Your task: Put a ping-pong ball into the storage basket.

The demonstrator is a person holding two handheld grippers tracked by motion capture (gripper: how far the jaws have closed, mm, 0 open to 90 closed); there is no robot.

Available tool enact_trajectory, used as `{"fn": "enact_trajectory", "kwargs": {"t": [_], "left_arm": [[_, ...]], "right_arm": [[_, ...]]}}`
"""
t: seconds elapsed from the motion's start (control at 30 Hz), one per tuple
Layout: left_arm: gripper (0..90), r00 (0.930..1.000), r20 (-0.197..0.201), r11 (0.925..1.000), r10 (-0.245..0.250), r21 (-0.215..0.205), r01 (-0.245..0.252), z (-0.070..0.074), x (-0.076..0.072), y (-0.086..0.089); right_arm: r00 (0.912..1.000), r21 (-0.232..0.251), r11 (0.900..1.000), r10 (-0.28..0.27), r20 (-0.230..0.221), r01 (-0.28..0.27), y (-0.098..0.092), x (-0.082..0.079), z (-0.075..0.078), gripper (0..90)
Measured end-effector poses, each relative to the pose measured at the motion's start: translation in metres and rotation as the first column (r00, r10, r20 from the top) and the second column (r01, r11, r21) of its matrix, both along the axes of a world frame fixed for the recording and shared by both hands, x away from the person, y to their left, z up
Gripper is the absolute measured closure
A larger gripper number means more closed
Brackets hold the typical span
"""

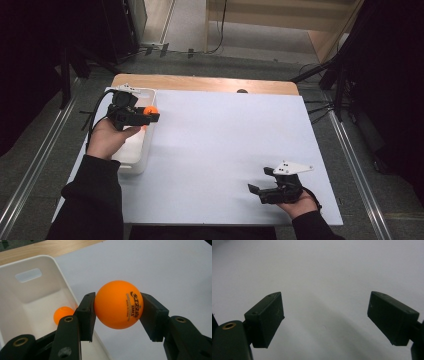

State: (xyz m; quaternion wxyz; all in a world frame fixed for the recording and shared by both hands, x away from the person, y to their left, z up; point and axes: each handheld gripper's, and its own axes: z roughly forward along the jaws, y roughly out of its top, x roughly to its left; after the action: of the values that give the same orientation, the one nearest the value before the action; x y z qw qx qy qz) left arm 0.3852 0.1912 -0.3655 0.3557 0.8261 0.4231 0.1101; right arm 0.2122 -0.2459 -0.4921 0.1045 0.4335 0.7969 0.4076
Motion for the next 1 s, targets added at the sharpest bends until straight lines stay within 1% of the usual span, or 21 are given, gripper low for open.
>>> {"fn": "enact_trajectory", "kwargs": {"t": [0.1,0.3,0.33,0.47,0.7,0.87,1.0], "left_arm": [[50.5,1.0000,0.004,1.0000,0.008,0.002,-0.008,-0.001,0.001,0.001],[50.4,0.9989,0.017,0.9991,0.043,-0.001,-0.043,-0.002,0.002,0.004],[50.4,0.9988,0.018,0.9990,0.045,0.005,-0.045,-0.002,0.002,0.005],[50.4,0.9970,0.026,0.9973,0.073,-0.006,-0.073,-0.002,0.003,0.008],[50.4,0.9957,0.022,0.9959,0.089,-0.016,-0.089,-0.003,0.004,0.013],[50.4,0.9926,0.027,0.9930,0.118,-0.011,-0.118,-0.003,0.005,0.017],[50.5,0.9900,0.029,0.9903,0.138,0.012,-0.138,-0.005,0.006,0.020]], "right_arm": [[1.0000,-0.001,1.000,0.001,0.000,-0.001,0.000,0.000,0.000,12.3],[1.0000,-0.001,1.000,0.000,-0.001,0.000,0.000,0.000,0.000,12.3],[1.0000,-0.001,1.000,0.000,-0.001,0.000,0.000,0.000,0.000,12.3],[1.0000,-0.001,1.000,-0.001,-0.001,0.001,0.000,0.000,0.000,12.4],[1.0000,0.000,1.000,-0.002,-0.002,0.002,0.000,0.000,0.000,12.3],[1.0000,-0.002,1.000,-0.002,0.000,0.002,0.000,0.000,0.000,12.3],[1.0000,-0.001,1.000,-0.002,-0.002,0.002,0.000,0.000,0.000,12.3]]}}
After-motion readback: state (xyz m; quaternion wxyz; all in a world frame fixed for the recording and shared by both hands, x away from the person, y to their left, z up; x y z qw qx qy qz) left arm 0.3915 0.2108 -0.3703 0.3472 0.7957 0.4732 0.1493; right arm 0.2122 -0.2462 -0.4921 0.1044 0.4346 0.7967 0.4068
